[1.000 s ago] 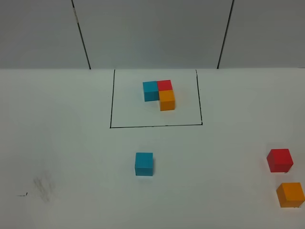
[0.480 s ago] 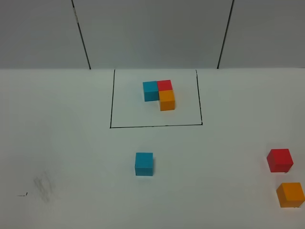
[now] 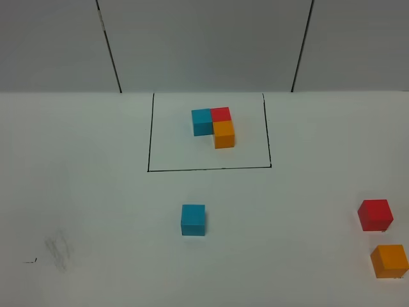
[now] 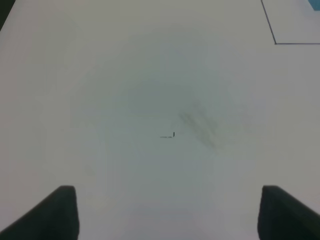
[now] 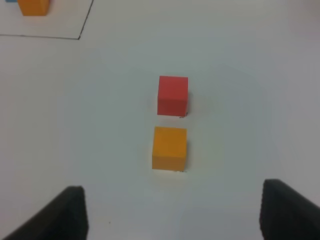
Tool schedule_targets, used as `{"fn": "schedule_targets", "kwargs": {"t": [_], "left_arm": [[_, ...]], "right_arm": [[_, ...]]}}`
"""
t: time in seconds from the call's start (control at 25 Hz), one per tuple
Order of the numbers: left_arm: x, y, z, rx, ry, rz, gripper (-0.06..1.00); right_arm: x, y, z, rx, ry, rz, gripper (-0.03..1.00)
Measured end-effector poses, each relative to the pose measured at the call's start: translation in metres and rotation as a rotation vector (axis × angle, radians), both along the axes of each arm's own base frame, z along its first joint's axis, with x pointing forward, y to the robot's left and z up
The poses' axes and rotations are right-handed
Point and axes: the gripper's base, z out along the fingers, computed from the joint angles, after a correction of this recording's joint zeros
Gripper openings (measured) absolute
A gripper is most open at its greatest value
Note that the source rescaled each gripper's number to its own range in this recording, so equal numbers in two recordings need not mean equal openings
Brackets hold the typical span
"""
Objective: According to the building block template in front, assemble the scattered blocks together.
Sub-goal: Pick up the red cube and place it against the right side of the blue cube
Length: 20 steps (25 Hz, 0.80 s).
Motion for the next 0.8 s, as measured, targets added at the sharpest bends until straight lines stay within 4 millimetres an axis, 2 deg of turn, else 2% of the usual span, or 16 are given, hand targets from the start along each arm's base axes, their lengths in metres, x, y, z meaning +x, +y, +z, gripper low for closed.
{"fn": "schedule_targets", "kwargs": {"t": [0.8], "left_arm": [[0.0000,0.0000,0.0000,0.001,0.000,0.000,0.84]], "right_arm": [[0.0049,-0.0003,0.0050,0.031,0.013,-0.017,0.63]]}}
